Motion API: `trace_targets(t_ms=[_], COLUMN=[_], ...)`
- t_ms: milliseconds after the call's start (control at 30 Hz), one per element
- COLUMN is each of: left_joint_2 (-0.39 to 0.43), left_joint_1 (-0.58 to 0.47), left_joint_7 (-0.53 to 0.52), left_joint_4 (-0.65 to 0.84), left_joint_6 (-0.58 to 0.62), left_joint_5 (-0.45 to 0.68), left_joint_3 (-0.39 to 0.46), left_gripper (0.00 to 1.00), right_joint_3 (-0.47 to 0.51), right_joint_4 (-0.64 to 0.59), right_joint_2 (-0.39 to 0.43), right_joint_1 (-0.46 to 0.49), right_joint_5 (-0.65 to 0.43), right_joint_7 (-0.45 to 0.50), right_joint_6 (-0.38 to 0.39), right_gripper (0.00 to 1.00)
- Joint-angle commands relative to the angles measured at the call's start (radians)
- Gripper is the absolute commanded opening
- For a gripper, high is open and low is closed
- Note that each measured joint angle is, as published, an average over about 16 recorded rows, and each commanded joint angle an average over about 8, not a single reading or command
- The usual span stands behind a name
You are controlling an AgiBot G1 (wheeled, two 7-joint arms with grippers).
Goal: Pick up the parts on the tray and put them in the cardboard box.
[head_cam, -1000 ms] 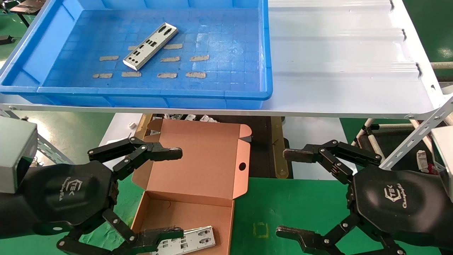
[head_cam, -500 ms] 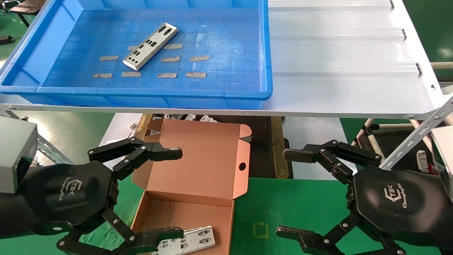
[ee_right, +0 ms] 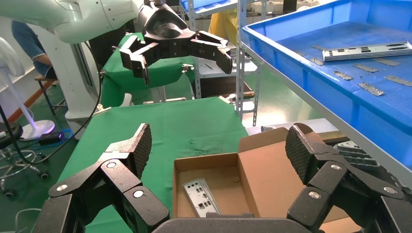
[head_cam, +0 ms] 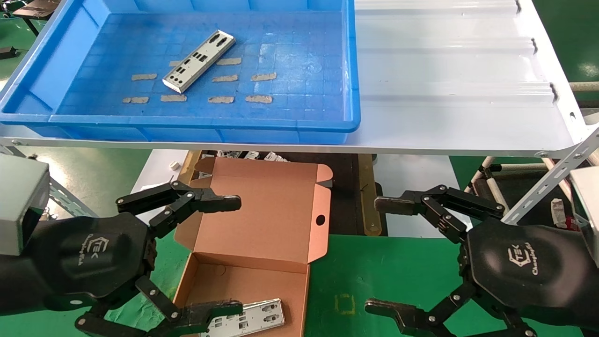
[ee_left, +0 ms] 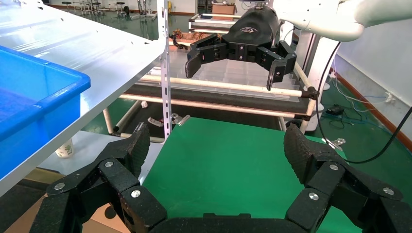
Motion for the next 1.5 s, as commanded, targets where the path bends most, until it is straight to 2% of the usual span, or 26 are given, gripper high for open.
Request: trace_targets(t_ms=[33, 1500], left_joint_2=[0.0, 0.0], left_joint_1=[0.0, 0.0], left_joint_7=[0.0, 0.0], left_joint_4=[0.0, 0.0], left_joint_6=[0.0, 0.0], left_joint_5=[0.0, 0.0], left_joint_3=[0.0, 0.0], left_gripper=[1.0, 1.0], right_joint_3=[0.0, 0.0], right_joint_4=[0.0, 0.0], right_joint_2=[0.0, 0.0], right_joint_1=[0.0, 0.0], right_joint_5=[0.0, 0.0], right_joint_7=[0.0, 0.0], right_joint_6=[0.0, 0.0], right_gripper=[1.0, 1.0])
